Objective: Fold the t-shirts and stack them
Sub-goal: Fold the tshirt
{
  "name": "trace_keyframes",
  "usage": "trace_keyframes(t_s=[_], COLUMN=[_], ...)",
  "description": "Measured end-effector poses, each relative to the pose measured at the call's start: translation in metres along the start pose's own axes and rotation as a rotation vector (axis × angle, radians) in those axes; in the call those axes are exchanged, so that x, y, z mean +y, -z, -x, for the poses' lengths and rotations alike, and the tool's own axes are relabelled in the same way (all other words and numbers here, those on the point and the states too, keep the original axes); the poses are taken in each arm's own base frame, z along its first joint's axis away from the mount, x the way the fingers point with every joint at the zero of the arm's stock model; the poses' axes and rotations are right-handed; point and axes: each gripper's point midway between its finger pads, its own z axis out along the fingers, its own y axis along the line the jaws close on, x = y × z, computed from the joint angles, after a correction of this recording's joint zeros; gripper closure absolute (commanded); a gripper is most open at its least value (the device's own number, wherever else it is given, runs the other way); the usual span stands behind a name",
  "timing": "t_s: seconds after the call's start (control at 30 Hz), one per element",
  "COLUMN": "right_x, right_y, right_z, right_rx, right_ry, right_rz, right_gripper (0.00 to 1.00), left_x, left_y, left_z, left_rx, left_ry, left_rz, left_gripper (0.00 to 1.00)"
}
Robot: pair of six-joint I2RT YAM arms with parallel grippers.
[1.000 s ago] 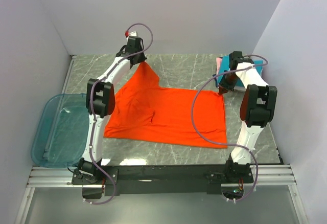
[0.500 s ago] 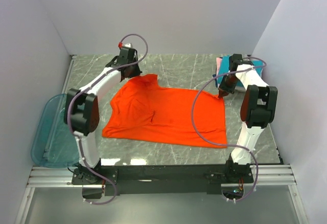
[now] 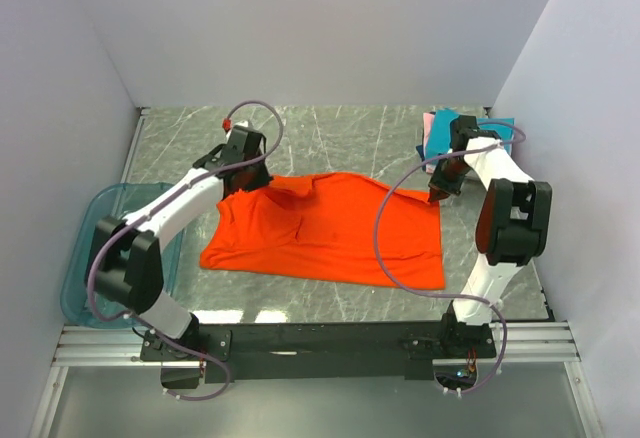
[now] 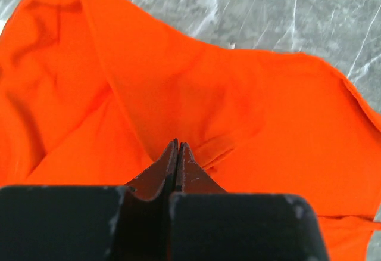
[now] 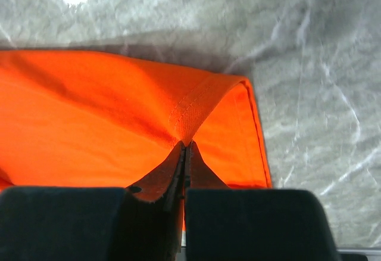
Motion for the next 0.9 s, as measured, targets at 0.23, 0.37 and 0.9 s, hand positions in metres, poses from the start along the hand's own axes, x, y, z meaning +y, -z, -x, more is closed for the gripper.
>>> trace_keyframes(t_s=[0.23, 0.37, 0.9], right_x=[-0.006, -0.01, -0.012], right_y=[0.013, 0.016, 0.032], right_z=[-0.016, -0.028, -0.048], right_rx=[-0.016, -0.009, -0.027], right_ry=[0.009, 0.011, 0.021], right_rz=[0.007, 0.007, 0.038], right_gripper=[1.0, 1.0, 1.0], left_x=[0.005, 0.009, 0.025], left_y=[0.04, 0.059, 0.109], left_z=[-0.014, -0.021, -0.023], left_rx=[-0.025, -0.039, -0.11], left_ry=[0.06, 0.096, 0.251], left_rz=[-0.01, -0.027, -0.049], left_gripper=[1.0, 0.99, 1.0])
